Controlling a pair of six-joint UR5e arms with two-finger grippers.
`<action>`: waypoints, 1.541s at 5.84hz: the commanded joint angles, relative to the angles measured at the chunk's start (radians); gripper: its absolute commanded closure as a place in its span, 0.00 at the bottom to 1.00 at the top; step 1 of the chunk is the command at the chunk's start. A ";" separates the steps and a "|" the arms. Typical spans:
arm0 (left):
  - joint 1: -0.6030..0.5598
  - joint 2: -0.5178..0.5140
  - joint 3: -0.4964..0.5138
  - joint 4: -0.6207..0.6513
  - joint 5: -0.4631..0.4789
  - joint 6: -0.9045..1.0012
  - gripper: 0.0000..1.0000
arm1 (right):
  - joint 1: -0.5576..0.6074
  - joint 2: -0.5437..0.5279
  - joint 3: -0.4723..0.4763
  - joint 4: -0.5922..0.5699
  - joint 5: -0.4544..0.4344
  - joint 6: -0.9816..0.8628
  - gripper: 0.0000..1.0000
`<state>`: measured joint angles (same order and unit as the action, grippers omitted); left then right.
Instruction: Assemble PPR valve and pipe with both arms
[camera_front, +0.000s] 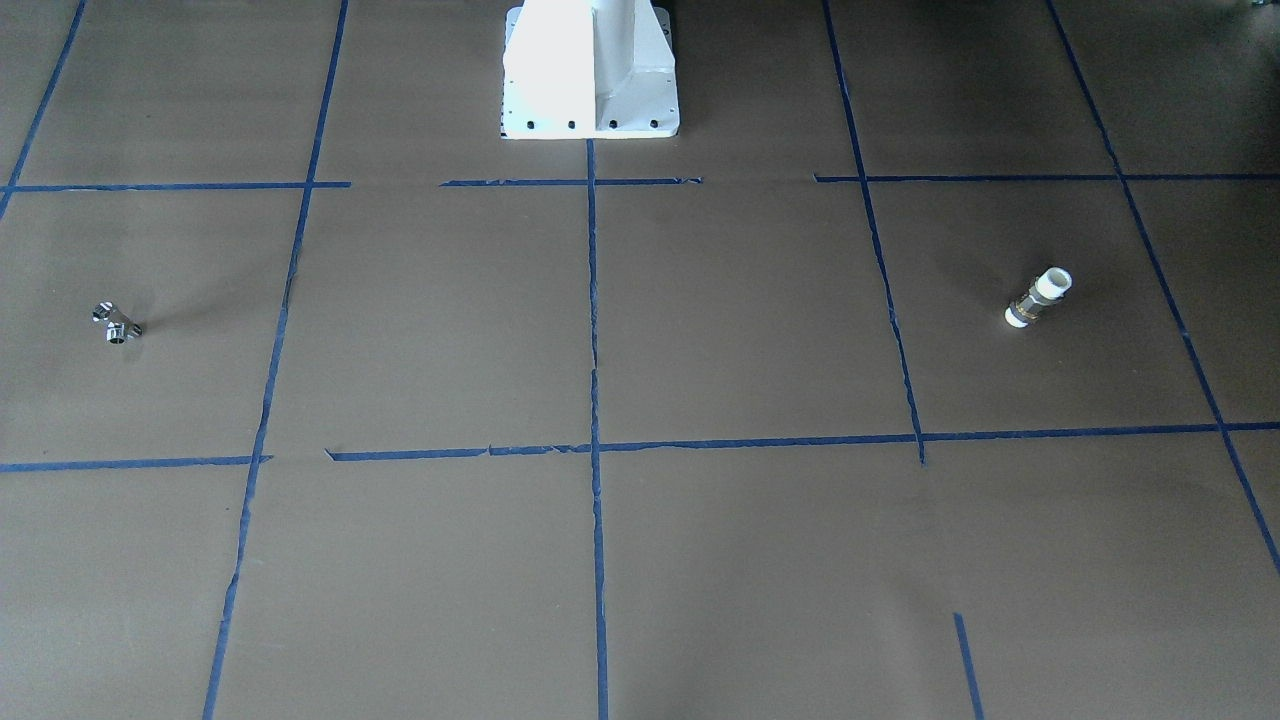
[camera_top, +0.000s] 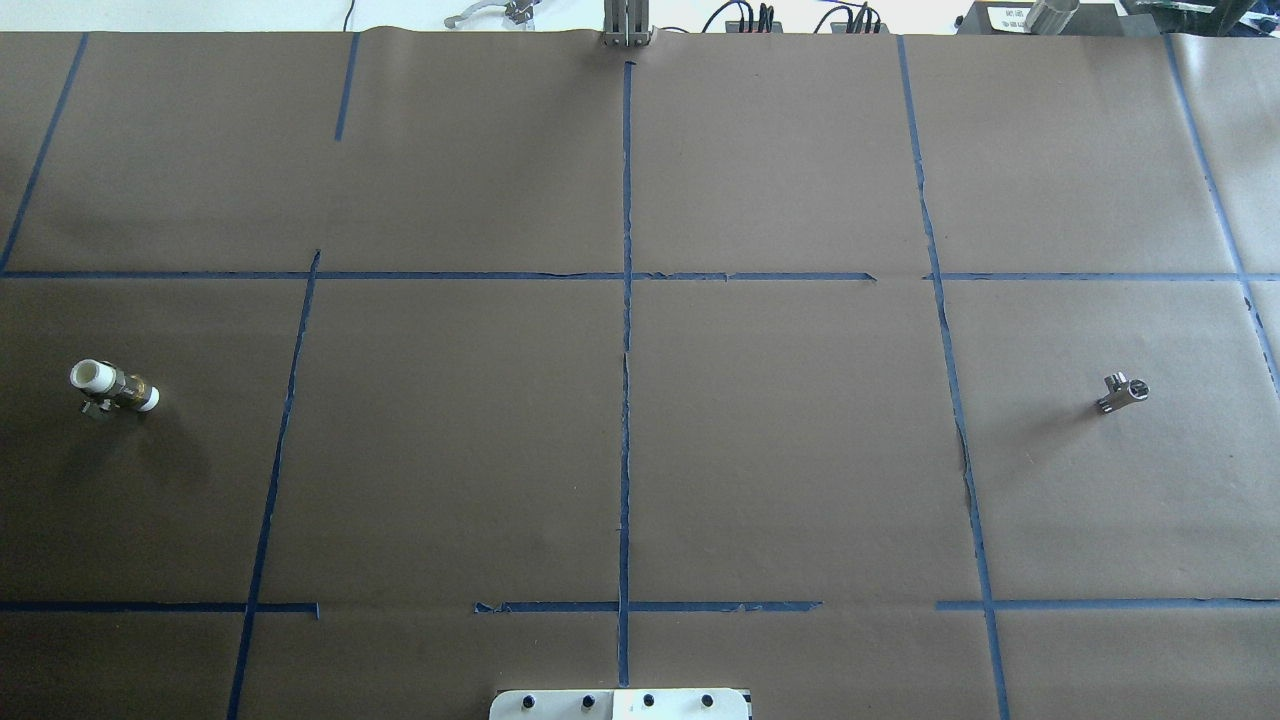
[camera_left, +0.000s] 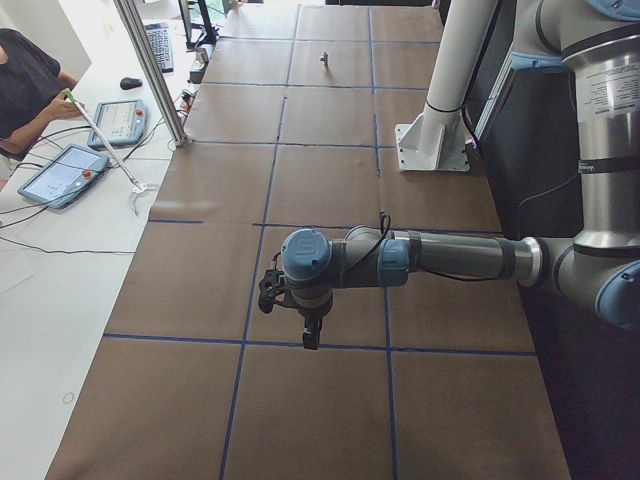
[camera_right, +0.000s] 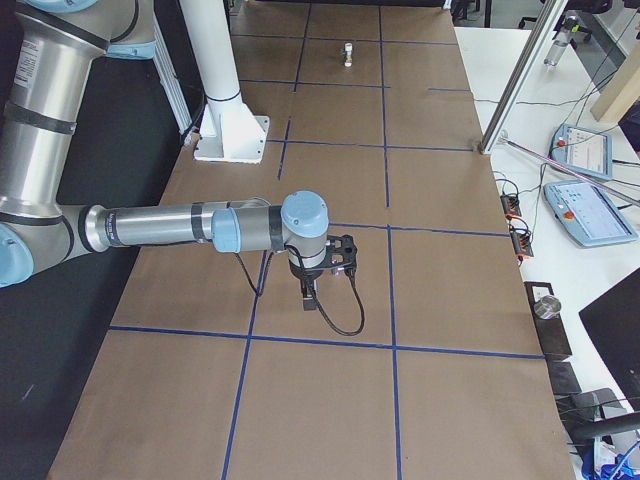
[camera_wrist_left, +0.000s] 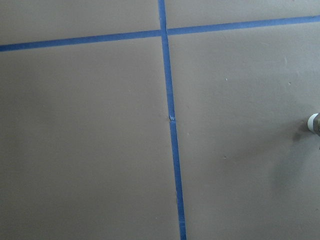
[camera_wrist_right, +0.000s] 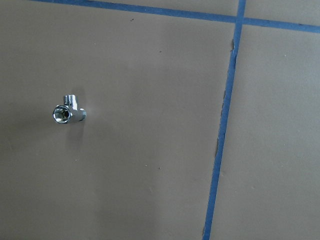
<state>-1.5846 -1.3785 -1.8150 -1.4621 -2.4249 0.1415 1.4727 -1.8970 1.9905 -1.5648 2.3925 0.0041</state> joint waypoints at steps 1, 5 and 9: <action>0.006 0.000 0.002 -0.044 -0.028 -0.003 0.00 | 0.000 -0.002 -0.001 0.046 0.007 0.000 0.00; 0.327 -0.028 -0.029 -0.322 -0.001 -0.561 0.00 | -0.003 0.003 -0.015 0.121 0.008 -0.001 0.00; 0.569 -0.068 -0.047 -0.451 0.162 -0.829 0.00 | -0.003 0.003 -0.019 0.120 0.008 0.002 0.00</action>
<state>-1.0730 -1.4267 -1.8665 -1.9049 -2.3158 -0.6662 1.4695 -1.8945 1.9730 -1.4446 2.4007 0.0061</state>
